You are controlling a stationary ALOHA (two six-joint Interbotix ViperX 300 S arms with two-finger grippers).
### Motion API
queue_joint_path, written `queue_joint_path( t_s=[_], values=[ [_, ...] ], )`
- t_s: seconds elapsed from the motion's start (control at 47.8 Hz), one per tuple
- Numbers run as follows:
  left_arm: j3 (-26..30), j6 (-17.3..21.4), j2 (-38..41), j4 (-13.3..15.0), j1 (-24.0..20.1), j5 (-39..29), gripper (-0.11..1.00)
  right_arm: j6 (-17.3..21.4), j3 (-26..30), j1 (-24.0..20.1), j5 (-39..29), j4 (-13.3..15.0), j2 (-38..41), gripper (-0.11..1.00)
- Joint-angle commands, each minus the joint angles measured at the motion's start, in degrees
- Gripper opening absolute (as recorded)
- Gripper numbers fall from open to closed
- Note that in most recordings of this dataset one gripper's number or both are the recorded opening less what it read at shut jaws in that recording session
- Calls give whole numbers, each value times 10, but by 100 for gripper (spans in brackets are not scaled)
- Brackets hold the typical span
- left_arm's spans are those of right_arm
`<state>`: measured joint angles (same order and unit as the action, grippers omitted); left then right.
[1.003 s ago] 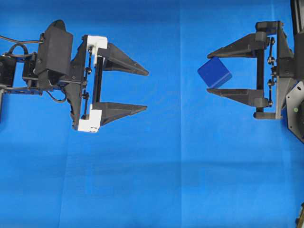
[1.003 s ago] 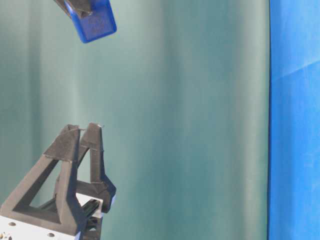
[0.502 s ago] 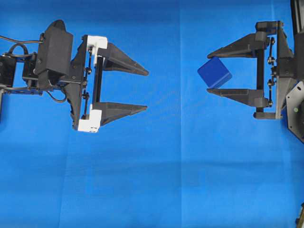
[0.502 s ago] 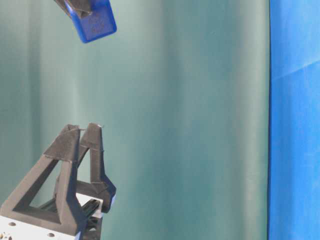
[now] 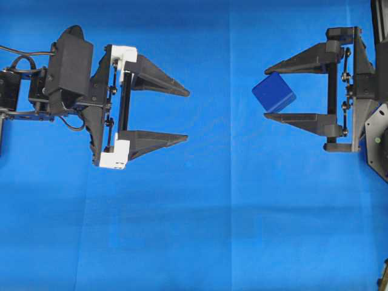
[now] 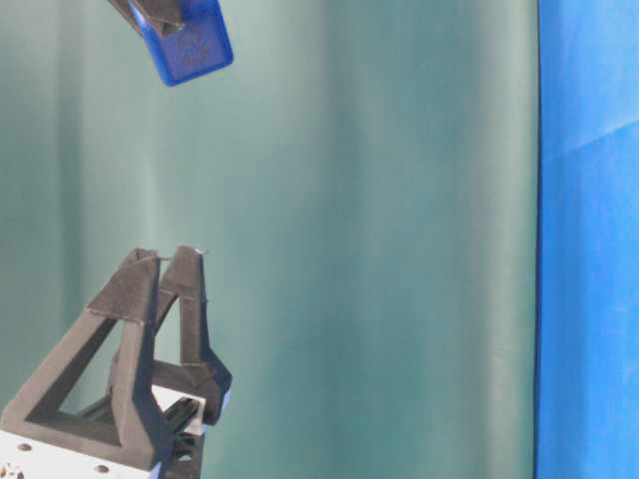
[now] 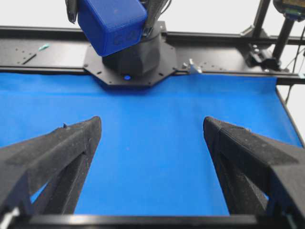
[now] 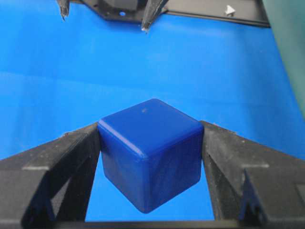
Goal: Handover the blue block to the right arm after grasping it with the left arm, then place it in the designated position.
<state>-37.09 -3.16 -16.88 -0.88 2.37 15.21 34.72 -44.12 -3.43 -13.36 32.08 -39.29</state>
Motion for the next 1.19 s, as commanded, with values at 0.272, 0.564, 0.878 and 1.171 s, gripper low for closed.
queue_joint_path(
  t_s=[0.272, 0.564, 0.878, 1.171],
  values=[
    [9, 1, -12, -1, 1, 3, 92, 3, 6, -1, 2, -2, -3, 55],
    [9, 0, -13, -1, 1, 3, 92, 4, 6, -5, -17, -2, -3, 55],
    [10, 1, -12, -2, 1, 3, 92, 4, 6, -31, -80, -29, -3, 55],
    [10, 0, -12, -1, 2, 3, 92, 2, 6, -54, -157, -69, -3, 55]
  ],
)
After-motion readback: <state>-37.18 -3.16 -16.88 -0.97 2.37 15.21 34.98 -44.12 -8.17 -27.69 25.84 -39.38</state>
